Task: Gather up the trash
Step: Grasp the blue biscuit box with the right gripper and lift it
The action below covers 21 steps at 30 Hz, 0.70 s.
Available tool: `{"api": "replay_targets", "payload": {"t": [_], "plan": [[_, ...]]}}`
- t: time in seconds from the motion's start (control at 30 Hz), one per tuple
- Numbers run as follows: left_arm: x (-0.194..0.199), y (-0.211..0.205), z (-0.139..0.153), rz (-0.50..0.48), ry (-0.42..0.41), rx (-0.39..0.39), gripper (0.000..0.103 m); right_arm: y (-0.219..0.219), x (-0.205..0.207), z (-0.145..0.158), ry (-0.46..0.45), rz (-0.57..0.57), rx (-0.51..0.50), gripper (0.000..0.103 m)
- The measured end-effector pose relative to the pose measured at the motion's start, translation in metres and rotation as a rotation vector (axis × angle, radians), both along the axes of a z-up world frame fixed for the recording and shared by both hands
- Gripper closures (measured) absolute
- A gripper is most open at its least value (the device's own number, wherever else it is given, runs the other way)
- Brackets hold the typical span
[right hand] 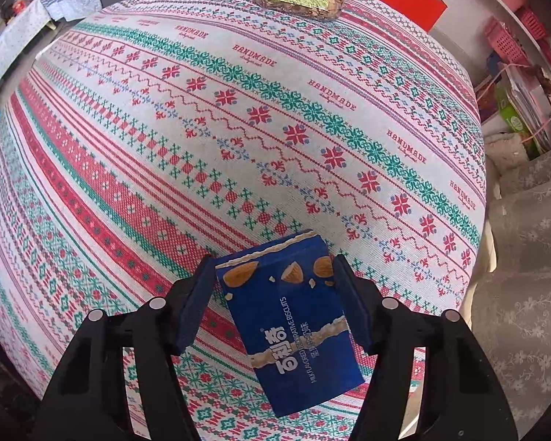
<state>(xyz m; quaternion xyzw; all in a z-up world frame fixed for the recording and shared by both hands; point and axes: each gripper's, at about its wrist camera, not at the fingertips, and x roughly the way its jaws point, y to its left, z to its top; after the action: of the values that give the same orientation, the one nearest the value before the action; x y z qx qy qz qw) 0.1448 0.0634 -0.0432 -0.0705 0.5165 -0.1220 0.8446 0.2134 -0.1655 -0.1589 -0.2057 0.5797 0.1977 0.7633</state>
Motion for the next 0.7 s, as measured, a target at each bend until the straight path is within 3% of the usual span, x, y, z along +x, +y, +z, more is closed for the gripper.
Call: {"api": "replay_targets", "payload": {"t": [0.13,0.27,0.43,0.7], "plan": [[0.007,0.024,-0.007,0.074,0.005,-0.01,0.083,0.032,0.004,0.021,-0.065,-0.034,0.111,0.045],[0.015,0.039,-0.007,0.169,-0.026,-0.008,0.083,0.069,0.004,0.064,-0.21,-0.09,0.222,0.045],[0.019,0.05,0.007,0.282,-0.128,0.017,0.083,0.092,-0.003,0.124,-0.406,-0.169,0.327,0.045],[0.003,0.04,0.048,0.4,-0.366,0.126,0.083,0.08,-0.035,0.177,-0.649,-0.392,0.355,0.045]]}}
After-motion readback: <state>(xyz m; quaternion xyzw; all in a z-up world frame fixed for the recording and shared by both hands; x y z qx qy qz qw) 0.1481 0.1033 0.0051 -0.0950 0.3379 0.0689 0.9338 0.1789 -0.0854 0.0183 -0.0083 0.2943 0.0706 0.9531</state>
